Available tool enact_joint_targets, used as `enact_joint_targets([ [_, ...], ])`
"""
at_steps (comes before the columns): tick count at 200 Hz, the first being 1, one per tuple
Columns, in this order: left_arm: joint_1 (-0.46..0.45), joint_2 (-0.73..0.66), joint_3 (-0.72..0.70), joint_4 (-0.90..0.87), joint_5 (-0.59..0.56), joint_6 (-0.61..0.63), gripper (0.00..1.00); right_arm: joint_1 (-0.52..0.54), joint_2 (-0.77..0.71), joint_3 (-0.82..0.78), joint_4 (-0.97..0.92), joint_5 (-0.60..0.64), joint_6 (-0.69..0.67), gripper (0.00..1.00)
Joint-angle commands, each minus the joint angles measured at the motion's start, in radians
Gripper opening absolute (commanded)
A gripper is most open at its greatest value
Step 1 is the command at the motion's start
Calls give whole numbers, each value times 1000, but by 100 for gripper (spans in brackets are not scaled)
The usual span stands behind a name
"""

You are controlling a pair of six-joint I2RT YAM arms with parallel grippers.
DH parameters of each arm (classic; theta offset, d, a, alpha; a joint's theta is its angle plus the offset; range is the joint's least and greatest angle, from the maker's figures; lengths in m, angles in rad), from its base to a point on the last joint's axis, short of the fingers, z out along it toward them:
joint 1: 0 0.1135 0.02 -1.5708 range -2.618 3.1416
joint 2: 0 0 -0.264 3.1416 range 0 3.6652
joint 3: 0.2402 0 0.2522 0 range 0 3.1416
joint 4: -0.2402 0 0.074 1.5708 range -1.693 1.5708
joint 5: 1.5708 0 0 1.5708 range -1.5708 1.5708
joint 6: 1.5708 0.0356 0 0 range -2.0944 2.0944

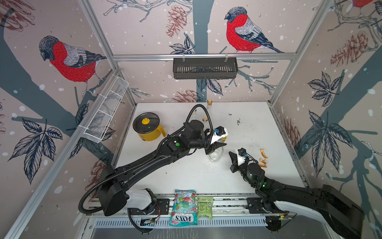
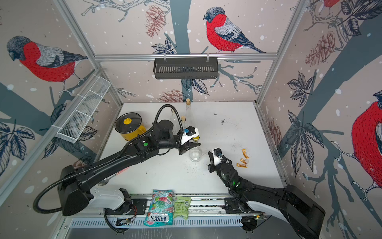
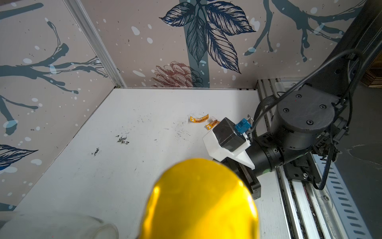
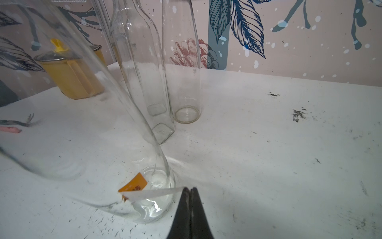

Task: Remove the label from the bottle
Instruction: Tear open the label from the bottle.

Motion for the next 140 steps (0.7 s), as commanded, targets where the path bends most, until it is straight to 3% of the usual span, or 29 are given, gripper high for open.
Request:
enact_joint_targets([
  [1,3,2,-5,-170,17,-2,0,-7,1,4,20,25,8,0],
  [140,16,11,5,-180,42,11,0,-36,-7,-2,28,13,25,0],
])
